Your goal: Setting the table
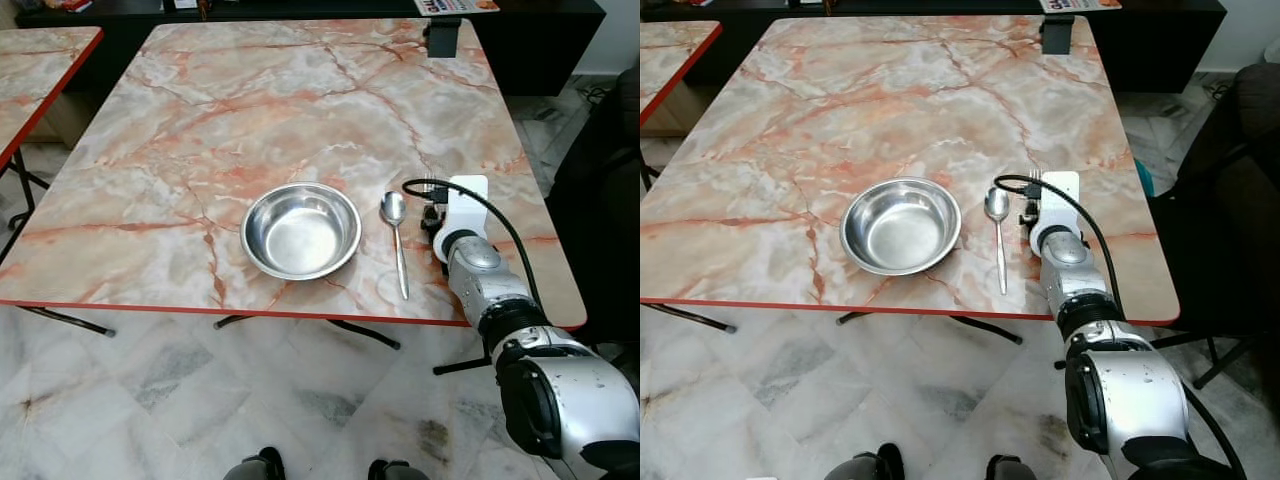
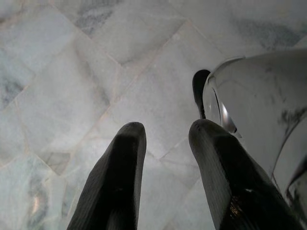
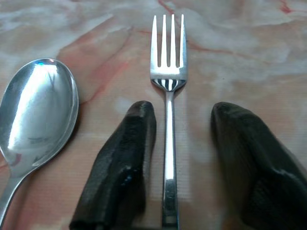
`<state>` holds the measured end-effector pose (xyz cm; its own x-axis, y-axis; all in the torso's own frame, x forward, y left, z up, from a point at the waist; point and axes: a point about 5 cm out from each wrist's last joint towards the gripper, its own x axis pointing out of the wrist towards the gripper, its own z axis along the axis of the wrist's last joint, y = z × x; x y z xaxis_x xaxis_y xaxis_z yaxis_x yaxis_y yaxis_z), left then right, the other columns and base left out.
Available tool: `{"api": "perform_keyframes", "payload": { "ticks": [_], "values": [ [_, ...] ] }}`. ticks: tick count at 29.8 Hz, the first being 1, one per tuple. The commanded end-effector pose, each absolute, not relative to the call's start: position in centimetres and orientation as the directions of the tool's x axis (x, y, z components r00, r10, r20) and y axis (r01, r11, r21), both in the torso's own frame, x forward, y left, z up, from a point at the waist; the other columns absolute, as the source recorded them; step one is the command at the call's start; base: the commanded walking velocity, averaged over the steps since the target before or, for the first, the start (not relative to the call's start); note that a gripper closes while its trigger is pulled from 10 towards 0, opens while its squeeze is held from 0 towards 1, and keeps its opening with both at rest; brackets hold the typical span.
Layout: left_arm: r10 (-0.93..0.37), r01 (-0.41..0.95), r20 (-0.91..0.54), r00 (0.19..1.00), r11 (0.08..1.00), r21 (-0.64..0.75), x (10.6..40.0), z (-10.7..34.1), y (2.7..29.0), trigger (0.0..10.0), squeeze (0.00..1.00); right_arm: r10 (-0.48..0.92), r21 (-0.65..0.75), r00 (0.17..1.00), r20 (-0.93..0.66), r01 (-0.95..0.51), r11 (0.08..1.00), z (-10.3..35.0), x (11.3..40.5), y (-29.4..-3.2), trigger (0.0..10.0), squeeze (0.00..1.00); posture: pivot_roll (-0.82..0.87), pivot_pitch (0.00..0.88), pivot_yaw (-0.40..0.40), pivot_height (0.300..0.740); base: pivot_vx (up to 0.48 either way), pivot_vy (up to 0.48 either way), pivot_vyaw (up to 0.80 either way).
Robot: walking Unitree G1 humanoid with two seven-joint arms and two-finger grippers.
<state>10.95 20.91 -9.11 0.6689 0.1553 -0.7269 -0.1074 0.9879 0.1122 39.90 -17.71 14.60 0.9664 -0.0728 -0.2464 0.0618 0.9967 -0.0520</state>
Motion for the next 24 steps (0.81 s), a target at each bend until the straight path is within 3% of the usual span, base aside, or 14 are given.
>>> {"api": "perform_keyframes", "payload": {
  "ticks": [1,16,23,24],
  "values": [
    [0.149,-0.113,-0.751,0.644,0.989,0.099,10.4,-9.5,20.5,10.0,0.00,-0.046,-0.039,0.969,-0.245,0.038,0.999,14.8,40.0,-17.2,10.0,0.00,0.03,0.208,0.015,0.740,0.000,0.000,0.00],
    [0.152,-0.138,-0.737,0.658,0.987,0.080,13.0,-9.2,20.1,10.0,0.00,-0.083,-0.020,0.990,-0.117,0.081,0.997,18.2,41.0,-18.0,10.0,0.00,0.02,0.138,0.002,0.740,0.000,0.000,0.00],
    [0.155,-0.153,-0.730,0.665,0.986,0.070,14.0,-9.0,20.1,10.0,0.00,-0.119,-0.014,0.986,0.114,0.121,0.993,22.2,41.4,-18.5,10.0,0.00,0.02,0.084,0.000,0.740,0.000,0.000,0.00],
    [0.158,-0.156,-0.726,0.669,0.985,0.071,14.4,-8.8,20.2,10.0,0.00,-0.107,-0.013,0.972,0.210,0.112,0.994,23.7,41.3,-18.2,10.0,0.00,0.01,0.069,0.000,0.740,0.000,0.000,0.00]
  ]
}}
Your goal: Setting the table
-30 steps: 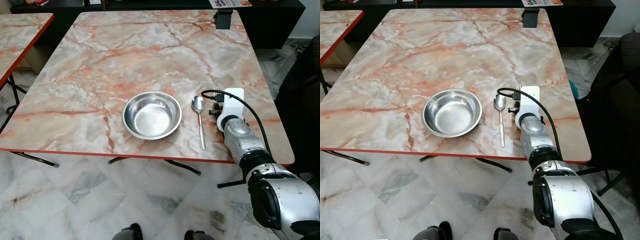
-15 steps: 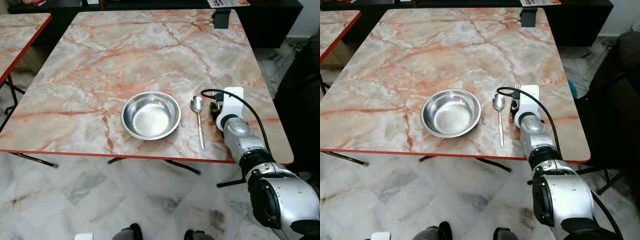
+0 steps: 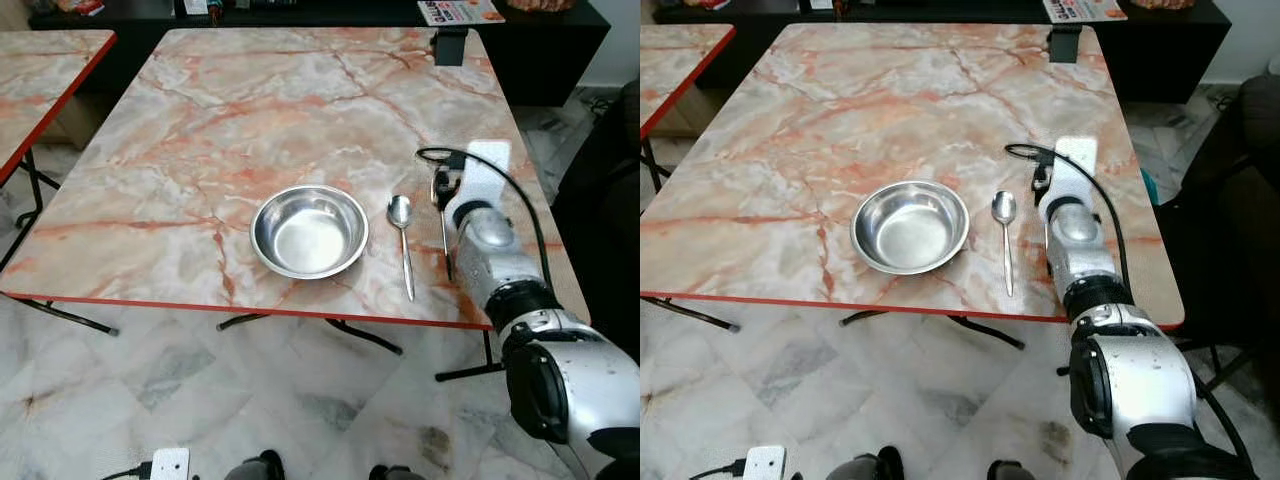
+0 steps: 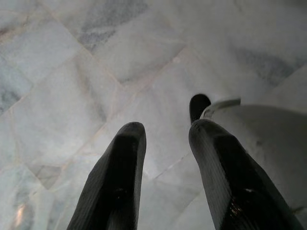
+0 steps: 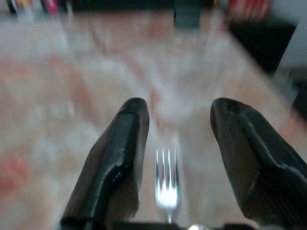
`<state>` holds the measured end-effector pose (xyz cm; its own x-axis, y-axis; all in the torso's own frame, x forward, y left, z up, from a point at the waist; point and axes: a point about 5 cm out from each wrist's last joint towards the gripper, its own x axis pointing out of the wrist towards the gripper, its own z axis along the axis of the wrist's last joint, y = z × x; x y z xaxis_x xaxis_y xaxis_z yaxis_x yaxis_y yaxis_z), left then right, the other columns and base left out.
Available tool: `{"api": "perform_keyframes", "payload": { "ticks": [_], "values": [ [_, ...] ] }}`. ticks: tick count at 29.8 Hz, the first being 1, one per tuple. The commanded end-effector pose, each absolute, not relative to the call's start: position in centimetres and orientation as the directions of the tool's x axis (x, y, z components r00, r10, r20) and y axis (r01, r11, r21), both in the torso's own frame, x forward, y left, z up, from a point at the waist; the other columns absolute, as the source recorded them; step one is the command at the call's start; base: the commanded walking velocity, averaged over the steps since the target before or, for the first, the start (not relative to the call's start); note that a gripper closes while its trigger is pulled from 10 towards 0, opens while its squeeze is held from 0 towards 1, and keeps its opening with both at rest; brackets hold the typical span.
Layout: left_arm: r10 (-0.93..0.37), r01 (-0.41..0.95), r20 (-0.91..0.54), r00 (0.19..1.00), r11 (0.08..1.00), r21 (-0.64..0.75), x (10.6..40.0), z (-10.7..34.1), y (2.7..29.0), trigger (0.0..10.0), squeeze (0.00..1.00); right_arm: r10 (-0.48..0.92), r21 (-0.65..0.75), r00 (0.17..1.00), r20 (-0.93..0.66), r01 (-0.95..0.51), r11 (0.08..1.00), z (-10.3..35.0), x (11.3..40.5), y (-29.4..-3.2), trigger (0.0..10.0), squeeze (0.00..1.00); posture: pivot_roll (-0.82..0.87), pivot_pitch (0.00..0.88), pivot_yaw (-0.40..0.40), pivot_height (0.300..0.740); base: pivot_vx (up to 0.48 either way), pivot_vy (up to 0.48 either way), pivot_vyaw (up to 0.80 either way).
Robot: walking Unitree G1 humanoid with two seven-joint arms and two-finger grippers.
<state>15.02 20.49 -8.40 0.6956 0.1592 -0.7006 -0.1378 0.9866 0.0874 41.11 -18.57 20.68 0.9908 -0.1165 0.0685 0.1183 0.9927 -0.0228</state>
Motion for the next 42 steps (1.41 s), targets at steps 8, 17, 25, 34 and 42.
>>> {"api": "perform_keyframes", "payload": {
  "ticks": [8,17,25,34,42],
  "values": [
    [0.178,-0.167,-0.696,0.696,0.982,0.083,17.0,-7.9,20.9,10.0,0.00,-0.105,-0.018,0.907,0.407,0.123,0.992,23.9,39.1,-17.7,10.0,0.00,-0.01,0.000,-0.001,0.740,0.000,0.000,0.00],
    [0.181,-0.162,-0.685,0.706,0.982,0.092,17.8,-7.5,21.2,10.0,0.00,-0.073,-0.023,0.937,0.342,0.086,0.996,18.9,36.7,-15.8,10.0,0.00,-0.03,0.000,0.038,0.740,0.000,0.000,0.00],
    [0.183,-0.161,-0.685,0.705,0.982,0.097,17.7,-7.5,21.3,10.0,0.00,-0.040,-0.014,0.954,0.297,0.046,0.999,15.5,33.3,-14.5,10.0,0.00,-0.04,0.000,0.044,0.740,0.000,0.000,0.00],
    [0.178,-0.193,-0.694,0.698,0.980,0.056,17.9,-7.6,20.7,10.0,0.00,0.074,-0.081,0.996,0.055,-0.070,0.994,7.6,30.2,-12.4,10.0,0.00,-0.05,0.000,0.023,0.740,0.000,0.123,0.00],
    [0.186,-0.202,-0.690,0.700,0.978,0.058,18.0,-7.6,20.9,10.0,0.00,0.090,-0.074,0.989,0.114,-0.082,0.994,8.9,30.7,-11.9,10.0,0.00,-0.04,0.000,0.015,0.740,0.000,0.458,0.00]
  ]
}}
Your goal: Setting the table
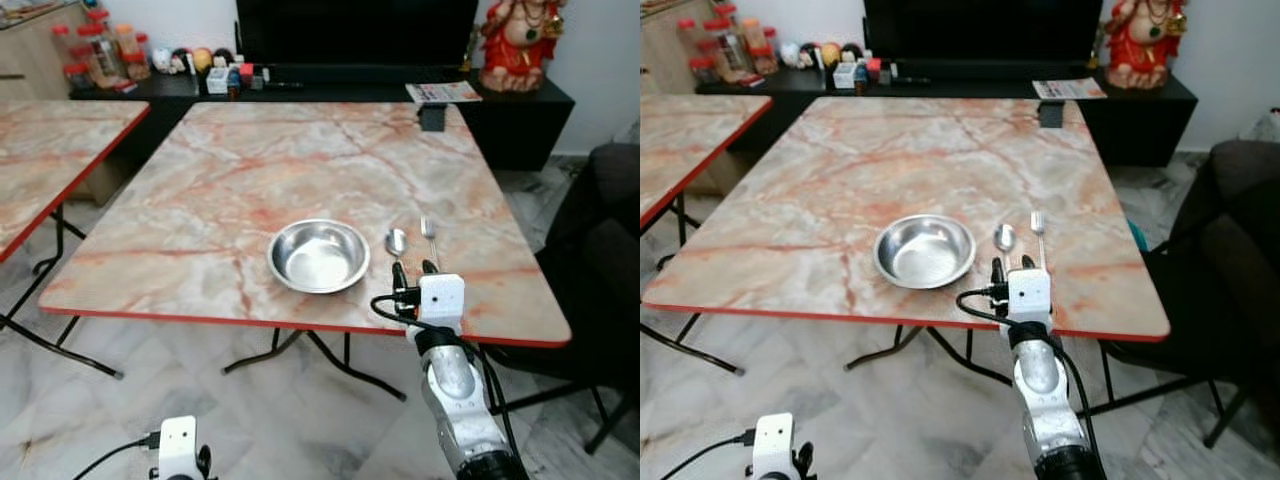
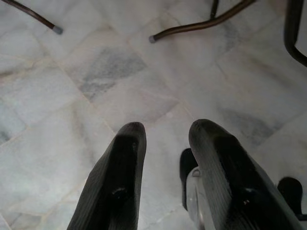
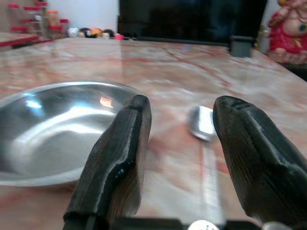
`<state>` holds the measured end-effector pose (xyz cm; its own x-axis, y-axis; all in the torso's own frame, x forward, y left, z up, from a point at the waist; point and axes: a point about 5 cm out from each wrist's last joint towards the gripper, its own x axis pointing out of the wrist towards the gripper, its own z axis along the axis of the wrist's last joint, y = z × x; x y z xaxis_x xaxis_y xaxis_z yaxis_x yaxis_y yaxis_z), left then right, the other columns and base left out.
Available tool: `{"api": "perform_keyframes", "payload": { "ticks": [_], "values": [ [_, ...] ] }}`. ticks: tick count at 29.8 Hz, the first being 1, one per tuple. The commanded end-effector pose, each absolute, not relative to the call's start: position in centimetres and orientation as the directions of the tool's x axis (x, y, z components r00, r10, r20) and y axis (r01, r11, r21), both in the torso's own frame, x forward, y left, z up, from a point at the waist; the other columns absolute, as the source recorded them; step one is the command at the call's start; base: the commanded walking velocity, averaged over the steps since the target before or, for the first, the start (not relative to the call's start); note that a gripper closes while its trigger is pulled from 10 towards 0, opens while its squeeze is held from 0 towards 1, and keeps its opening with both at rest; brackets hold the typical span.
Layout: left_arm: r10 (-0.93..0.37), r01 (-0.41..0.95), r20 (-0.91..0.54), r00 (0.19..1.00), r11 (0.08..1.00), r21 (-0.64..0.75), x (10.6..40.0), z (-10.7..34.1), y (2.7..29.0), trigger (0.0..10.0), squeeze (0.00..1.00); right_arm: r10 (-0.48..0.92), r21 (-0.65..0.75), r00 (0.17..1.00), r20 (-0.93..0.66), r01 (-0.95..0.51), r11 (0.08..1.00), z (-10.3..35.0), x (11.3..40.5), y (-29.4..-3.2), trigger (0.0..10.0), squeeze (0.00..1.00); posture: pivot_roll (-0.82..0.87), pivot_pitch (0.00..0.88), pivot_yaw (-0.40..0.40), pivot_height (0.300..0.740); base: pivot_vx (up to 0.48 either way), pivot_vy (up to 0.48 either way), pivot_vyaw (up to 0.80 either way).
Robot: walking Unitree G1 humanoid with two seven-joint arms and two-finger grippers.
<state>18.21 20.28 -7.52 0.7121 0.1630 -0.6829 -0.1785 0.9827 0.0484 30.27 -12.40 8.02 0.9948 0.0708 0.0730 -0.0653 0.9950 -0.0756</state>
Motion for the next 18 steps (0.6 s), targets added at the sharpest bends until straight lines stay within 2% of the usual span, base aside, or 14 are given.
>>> {"api": "perform_keyframes", "payload": {
  "ticks": [1,18],
  "values": [
    [0.185,-0.201,-0.689,0.701,0.978,0.058,18.0,-7.6,20.9,10.0,0.00,0.085,-0.075,0.988,0.129,-0.076,0.994,9.1,30.8,-12.0,10.0,0.00,-0.04,0.000,0.015,0.740,0.000,0.458,0.00],
    [0.179,-0.191,-0.694,0.698,0.980,0.060,17.5,-7.8,20.9,10.0,0.00,0.060,-0.097,0.991,0.118,-0.049,0.994,8.3,30.5,-13.0,10.0,0.00,-0.04,0.000,0.011,0.740,0.000,0.458,0.00]
  ]
}}
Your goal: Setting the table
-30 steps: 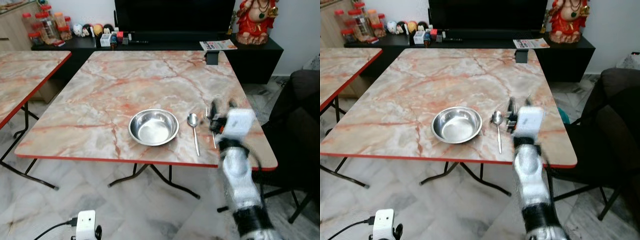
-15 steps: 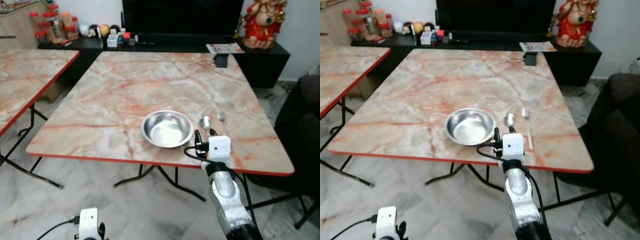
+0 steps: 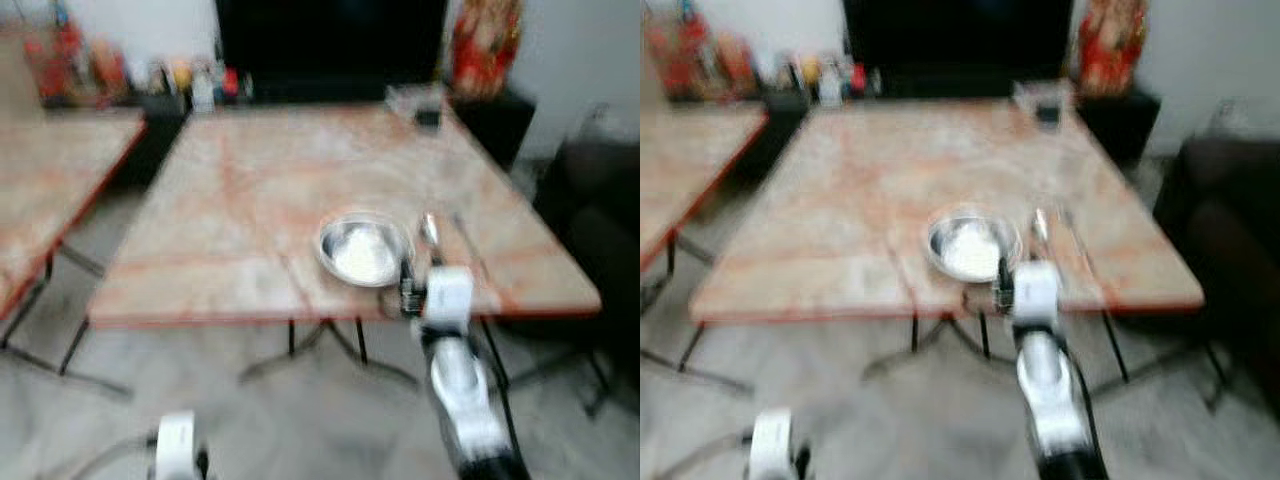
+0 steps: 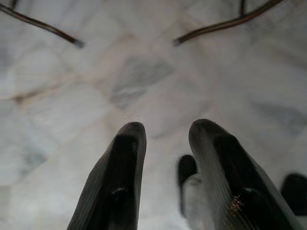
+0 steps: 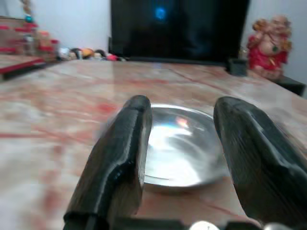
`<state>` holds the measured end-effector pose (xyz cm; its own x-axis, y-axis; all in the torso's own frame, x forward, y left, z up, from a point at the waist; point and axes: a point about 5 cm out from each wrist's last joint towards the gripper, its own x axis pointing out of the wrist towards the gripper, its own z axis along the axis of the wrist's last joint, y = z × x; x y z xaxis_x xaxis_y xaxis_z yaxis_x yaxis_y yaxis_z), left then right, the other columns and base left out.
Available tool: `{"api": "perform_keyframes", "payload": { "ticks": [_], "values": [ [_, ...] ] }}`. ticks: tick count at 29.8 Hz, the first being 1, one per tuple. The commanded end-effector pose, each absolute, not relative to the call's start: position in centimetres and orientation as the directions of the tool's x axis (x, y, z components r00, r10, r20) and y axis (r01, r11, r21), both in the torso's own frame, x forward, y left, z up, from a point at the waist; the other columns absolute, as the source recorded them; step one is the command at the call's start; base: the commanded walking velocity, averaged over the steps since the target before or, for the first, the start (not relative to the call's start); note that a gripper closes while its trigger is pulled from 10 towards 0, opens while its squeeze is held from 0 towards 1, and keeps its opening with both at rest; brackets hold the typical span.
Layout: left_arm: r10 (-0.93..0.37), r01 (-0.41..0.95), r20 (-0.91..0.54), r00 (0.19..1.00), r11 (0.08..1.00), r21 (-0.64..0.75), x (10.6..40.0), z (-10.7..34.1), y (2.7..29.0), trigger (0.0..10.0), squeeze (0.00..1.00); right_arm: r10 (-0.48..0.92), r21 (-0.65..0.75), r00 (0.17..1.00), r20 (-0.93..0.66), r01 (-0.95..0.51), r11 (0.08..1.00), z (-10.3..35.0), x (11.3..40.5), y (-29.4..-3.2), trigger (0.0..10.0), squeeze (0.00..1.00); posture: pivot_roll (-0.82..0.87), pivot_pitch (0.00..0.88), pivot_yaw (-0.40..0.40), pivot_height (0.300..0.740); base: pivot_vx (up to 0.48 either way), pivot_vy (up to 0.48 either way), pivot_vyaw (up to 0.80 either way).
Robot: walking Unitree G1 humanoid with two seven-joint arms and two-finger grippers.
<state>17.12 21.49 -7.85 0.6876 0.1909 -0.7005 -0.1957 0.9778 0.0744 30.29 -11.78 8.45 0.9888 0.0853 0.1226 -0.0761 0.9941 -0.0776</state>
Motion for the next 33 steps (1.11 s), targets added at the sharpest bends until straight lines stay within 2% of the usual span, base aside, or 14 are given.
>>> {"api": "perform_keyframes", "payload": {
  "ticks": [1,9,22,28,31,32,33],
  "values": [
    [0.179,-0.192,-0.693,0.698,0.980,0.060,17.5,-7.8,20.9,10.0,0.00,0.058,-0.103,0.992,0.111,-0.046,0.994,8.2,30.5,-13.1,10.0,0.00,-0.04,0.000,0.010,0.740,0.000,0.458,0.00],
    [0.194,-0.223,-0.696,0.692,0.974,0.050,17.5,-7.8,20.7,10.0,0.00,0.032,-0.136,0.999,-0.001,-0.032,0.990,6.2,31.1,-14.2,10.0,0.00,-0.03,0.000,-0.007,0.740,0.000,0.457,0.00],
    [0.224,-0.262,-0.688,0.690,0.964,0.052,18.0,-7.5,21.5,10.0,0.00,-0.008,-0.188,0.966,-0.258,-0.042,0.981,1.1,29.0,-16.4,10.0,0.00,-0.03,0.000,-0.001,0.740,0.000,0.458,0.00],
    [0.224,-0.258,-0.688,0.690,0.964,0.055,18.1,-7.5,21.4,10.0,0.00,-0.028,-0.202,0.924,-0.381,-0.054,0.978,-1.1,27.5,-17.0,10.0,0.00,-0.03,0.000,-0.001,0.740,0.000,0.457,0.00],
    [0.216,-0.243,-0.699,0.681,0.968,0.062,18.2,-7.6,21.2,10.0,0.00,-0.026,-0.194,0.852,-0.523,-0.089,0.977,-3.3,25.6,-17.4,10.0,0.00,-0.03,0.000,0.001,0.740,0.000,0.458,0.00],
    [0.216,-0.243,-0.699,0.681,0.968,0.062,18.2,-7.6,21.2,10.0,0.00,-0.026,-0.194,0.852,-0.523,-0.089,0.977,-3.3,25.6,-17.4,10.0,0.00,-0.03,0.000,0.001,0.740,0.000,0.458,0.00],
    [0.212,-0.236,-0.706,0.676,0.970,0.065,18.1,-7.6,21.1,10.0,0.00,-0.011,-0.166,0.807,-0.591,-0.109,0.980,-4.3,24.6,-17.5,10.0,0.00,-0.03,0.000,0.003,0.740,0.000,0.454,0.00]
  ]
}}
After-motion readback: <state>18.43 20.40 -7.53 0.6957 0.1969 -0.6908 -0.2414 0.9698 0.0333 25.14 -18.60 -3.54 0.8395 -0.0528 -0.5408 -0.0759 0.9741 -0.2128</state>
